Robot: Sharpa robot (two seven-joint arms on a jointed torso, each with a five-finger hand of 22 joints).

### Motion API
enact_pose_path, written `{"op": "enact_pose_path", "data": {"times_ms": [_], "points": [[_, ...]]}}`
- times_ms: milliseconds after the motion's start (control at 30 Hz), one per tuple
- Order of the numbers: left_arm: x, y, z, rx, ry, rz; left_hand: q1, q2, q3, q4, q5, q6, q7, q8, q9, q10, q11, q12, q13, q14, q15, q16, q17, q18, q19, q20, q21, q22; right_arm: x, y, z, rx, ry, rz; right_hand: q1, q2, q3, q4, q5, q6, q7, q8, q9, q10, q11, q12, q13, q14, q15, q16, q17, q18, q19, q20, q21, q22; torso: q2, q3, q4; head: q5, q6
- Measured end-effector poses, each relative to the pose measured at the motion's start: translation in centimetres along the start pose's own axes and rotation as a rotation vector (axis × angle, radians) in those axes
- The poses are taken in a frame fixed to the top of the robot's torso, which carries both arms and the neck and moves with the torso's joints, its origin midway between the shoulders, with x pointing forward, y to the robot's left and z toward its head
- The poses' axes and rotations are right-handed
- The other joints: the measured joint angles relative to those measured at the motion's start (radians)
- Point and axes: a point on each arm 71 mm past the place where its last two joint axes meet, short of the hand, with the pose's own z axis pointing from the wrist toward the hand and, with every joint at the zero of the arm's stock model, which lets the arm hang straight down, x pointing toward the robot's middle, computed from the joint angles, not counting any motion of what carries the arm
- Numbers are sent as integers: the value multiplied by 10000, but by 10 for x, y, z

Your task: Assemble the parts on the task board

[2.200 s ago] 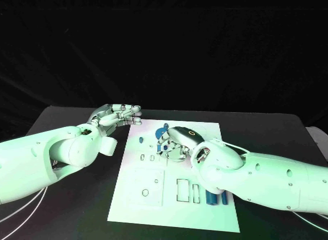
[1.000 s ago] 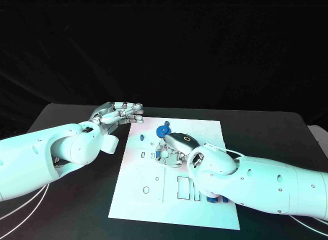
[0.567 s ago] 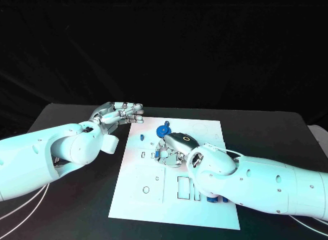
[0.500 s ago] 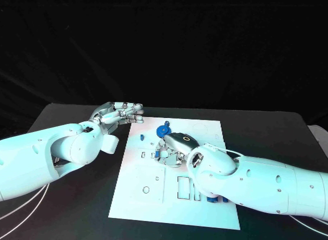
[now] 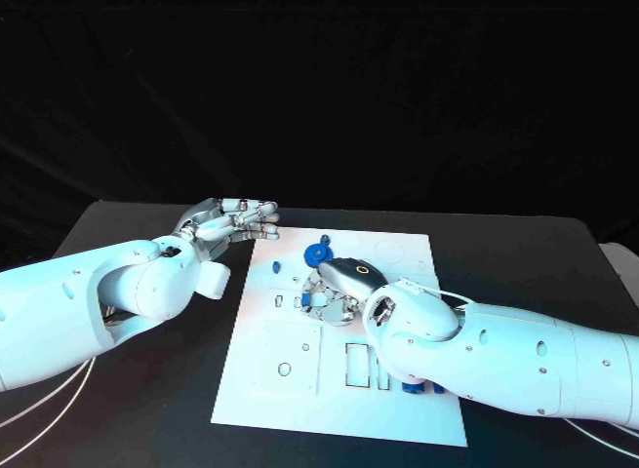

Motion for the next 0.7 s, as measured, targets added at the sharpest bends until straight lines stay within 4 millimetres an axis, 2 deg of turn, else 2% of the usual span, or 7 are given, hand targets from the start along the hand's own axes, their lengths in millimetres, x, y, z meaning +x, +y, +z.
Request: {"op": "enact_pose_path", "data": {"times_ms": [267, 400, 500, 700], "points": [[0, 0, 0, -12, -5, 0, 0, 0, 0, 0, 0, 0, 0, 0, -1, 0, 0, 0, -1, 0, 0, 0, 1, 0, 0, 0, 0, 1, 0, 1, 0, -24, 3, -6, -42, -42, -57, -1, 0, -114, 51, -79, -42, 7, 47, -71, 0, 16, 55, 0, 8, 0, -51, 51, -102, -1, 0, 0, 0, -1, -8], [-1, 0, 0, -16, -12, 1, 0, 0, 0, 0, 0, 0, 0, 0, -1, 0, 0, 0, -1, 0, 0, 1, 1, 0, 0, 0, 0, 1, 1, 1, 0, -35, 9, -5, -108, -108, -156, 17, 0, -311, 110, -185, -101, 26, 98, -184, 0, 28, 99, 0, 8, 1, -105, 105, -177, -1, -1, 0, 0, -11, -9], [-1, 0, 0, -19, -17, 3, 0, 0, 0, 0, 0, 0, 0, 0, -1, 0, 0, 0, -1, 0, 0, 0, 1, 0, 0, 0, 0, 1, 1, 1, 0, -37, 11, -6, -237, -237, -310, 84, -2, -461, 156, -272, -145, 34, 180, -303, 0, -1, 142, -56, 8, 1, -140, 140, -293, -2, 0, 0, 0, -12, -9], [-2, 0, 0, -24, -18, 2, 0, 0, 0, 0, 0, 0, 0, 0, -1, 0, 0, 0, -1, 0, 0, 0, -1, 0, 0, 0, 0, 1, 1, 1, 0, -45, 4, 6, -317, -316, -693, 222, -257, -602, 224, -310, -202, -21, 234, -421, 0, 35, 178, -95, 7, 0, -211, 212, -375, -3, 0, 0, 0, -12, -9]]}}
